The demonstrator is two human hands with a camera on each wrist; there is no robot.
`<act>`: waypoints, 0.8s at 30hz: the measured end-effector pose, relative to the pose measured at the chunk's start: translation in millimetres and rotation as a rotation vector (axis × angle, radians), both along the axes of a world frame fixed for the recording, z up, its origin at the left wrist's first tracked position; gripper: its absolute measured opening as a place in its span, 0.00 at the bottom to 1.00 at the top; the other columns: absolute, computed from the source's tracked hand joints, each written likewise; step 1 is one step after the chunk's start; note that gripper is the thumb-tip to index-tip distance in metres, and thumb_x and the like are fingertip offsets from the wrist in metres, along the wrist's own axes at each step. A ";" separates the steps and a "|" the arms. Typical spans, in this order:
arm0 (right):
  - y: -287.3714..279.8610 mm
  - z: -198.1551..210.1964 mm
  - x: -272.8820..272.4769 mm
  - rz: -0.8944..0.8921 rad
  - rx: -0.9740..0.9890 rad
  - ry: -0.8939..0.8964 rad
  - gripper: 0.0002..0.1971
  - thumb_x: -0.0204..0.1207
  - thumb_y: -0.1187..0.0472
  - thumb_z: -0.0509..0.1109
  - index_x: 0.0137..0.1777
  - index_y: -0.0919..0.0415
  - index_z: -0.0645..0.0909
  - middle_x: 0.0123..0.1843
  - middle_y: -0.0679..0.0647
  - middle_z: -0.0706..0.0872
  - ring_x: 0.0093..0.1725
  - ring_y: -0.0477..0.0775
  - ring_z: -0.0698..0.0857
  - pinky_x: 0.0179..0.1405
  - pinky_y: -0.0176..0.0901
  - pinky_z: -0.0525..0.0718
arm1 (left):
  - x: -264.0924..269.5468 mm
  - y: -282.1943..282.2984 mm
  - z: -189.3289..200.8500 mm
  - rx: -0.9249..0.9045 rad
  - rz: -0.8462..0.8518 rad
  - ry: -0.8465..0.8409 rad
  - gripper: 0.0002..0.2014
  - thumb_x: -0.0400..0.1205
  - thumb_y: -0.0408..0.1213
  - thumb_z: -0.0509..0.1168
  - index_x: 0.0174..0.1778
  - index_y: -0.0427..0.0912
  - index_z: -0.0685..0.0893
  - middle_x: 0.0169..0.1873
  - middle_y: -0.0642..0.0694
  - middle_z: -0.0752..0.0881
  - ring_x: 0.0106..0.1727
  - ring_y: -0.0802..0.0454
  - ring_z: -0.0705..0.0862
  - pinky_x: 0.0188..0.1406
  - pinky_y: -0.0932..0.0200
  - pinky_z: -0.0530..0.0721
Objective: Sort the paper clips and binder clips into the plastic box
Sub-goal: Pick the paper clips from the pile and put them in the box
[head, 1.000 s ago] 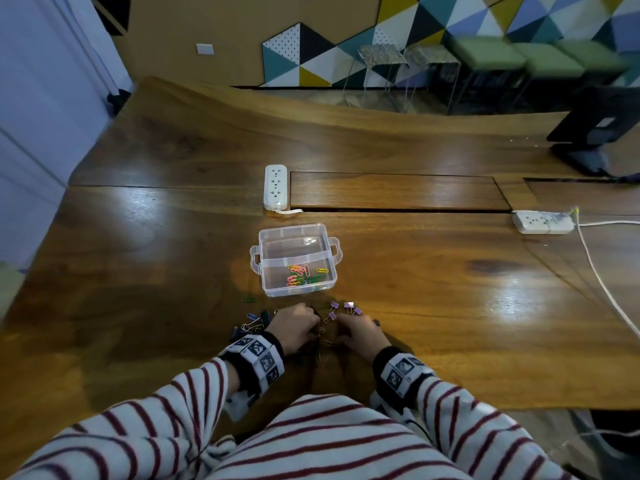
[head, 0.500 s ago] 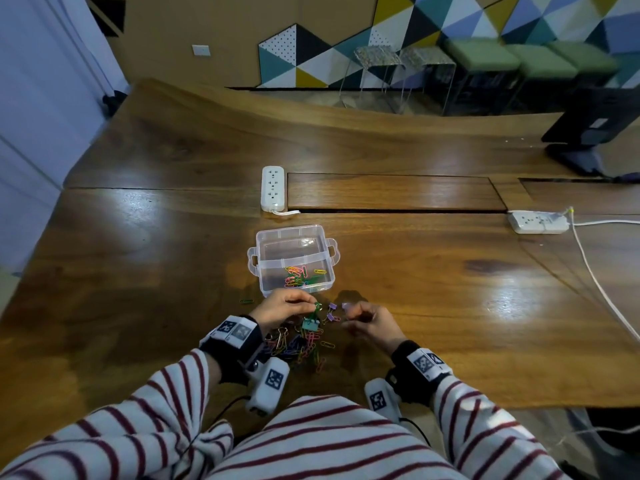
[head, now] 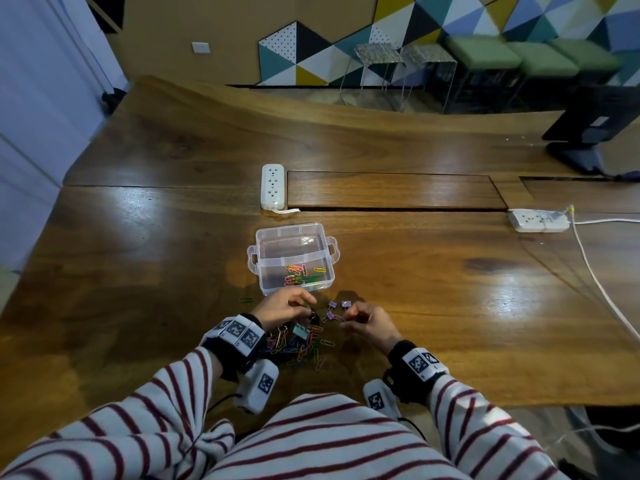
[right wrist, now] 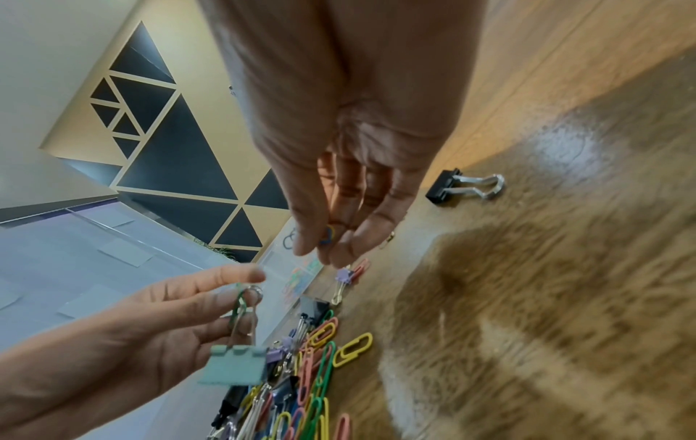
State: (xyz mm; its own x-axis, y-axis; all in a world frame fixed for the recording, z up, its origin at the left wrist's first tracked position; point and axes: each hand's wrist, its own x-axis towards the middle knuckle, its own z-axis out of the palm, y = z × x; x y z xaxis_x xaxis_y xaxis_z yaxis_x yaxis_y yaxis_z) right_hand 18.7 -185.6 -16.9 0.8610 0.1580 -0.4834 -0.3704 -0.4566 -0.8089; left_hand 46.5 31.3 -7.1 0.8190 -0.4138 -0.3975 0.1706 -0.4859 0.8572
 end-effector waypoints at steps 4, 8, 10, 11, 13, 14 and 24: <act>-0.7 -0.3 -0.4 0.039 -0.052 -0.011 0.09 0.69 0.66 0.74 0.39 0.50 0.80 0.47 0.53 0.86 0.53 0.55 0.84 0.59 0.53 0.84 | 0.3 10.0 -0.2 0.287 -0.118 -0.152 0.05 0.75 0.38 0.70 0.42 0.42 0.89 0.40 0.52 0.86 0.46 0.57 0.83 0.46 0.65 0.80; 2.0 -2.5 1.0 0.086 -0.154 0.044 0.10 0.72 0.67 0.71 0.52 0.58 0.83 0.57 0.56 0.86 0.57 0.51 0.83 0.60 0.46 0.82 | -7.1 6.8 4.3 0.507 -0.232 -0.313 0.07 0.78 0.36 0.67 0.50 0.44 0.85 0.46 0.47 0.88 0.50 0.52 0.86 0.50 0.54 0.84; 5.1 -2.2 0.2 0.167 -0.218 0.023 0.12 0.73 0.67 0.70 0.56 0.61 0.81 0.58 0.57 0.86 0.59 0.52 0.83 0.60 0.42 0.82 | -14.2 -4.4 6.1 0.559 -0.279 -0.368 0.12 0.79 0.34 0.65 0.59 0.44 0.80 0.50 0.44 0.86 0.51 0.50 0.85 0.49 0.56 0.84; 6.7 -2.7 -1.1 0.222 -0.245 -0.009 0.13 0.73 0.67 0.69 0.57 0.62 0.81 0.59 0.58 0.86 0.59 0.53 0.83 0.60 0.40 0.81 | -18.7 -11.5 6.2 0.585 -0.311 -0.397 0.14 0.80 0.33 0.64 0.62 0.43 0.79 0.52 0.43 0.84 0.52 0.47 0.84 0.51 0.56 0.82; 9.8 -2.1 -2.7 0.306 -0.297 -0.055 0.13 0.73 0.66 0.69 0.58 0.61 0.80 0.58 0.58 0.86 0.60 0.53 0.83 0.62 0.42 0.81 | -28.1 -25.2 3.0 0.646 -0.380 -0.442 0.14 0.82 0.34 0.61 0.63 0.41 0.77 0.55 0.40 0.82 0.55 0.44 0.82 0.53 0.56 0.79; 10.7 -2.0 -2.4 0.321 -0.320 -0.067 0.13 0.73 0.66 0.70 0.58 0.60 0.80 0.58 0.58 0.86 0.60 0.53 0.83 0.63 0.45 0.81 | -31.7 -30.6 -0.5 0.670 -0.406 -0.441 0.13 0.82 0.33 0.60 0.63 0.40 0.76 0.56 0.39 0.81 0.57 0.42 0.81 0.54 0.54 0.79; 40.3 -5.8 -19.1 0.539 -0.593 -0.222 0.13 0.79 0.63 0.61 0.62 0.59 0.74 0.62 0.59 0.83 0.60 0.59 0.82 0.60 0.54 0.82 | -14.1 -42.1 -15.0 0.656 -0.413 -0.270 0.10 0.81 0.31 0.58 0.48 0.35 0.86 0.49 0.36 0.87 0.53 0.38 0.84 0.54 0.45 0.83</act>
State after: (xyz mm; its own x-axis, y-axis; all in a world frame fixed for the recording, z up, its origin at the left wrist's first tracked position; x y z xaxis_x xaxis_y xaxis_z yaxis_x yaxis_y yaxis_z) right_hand -0.4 -145.3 -22.7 0.8253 0.3487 -0.4442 0.1610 -0.8992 -0.4068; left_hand 32.4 -10.8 -22.1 0.7538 -0.4545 -0.4746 -0.3032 -0.8813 0.3625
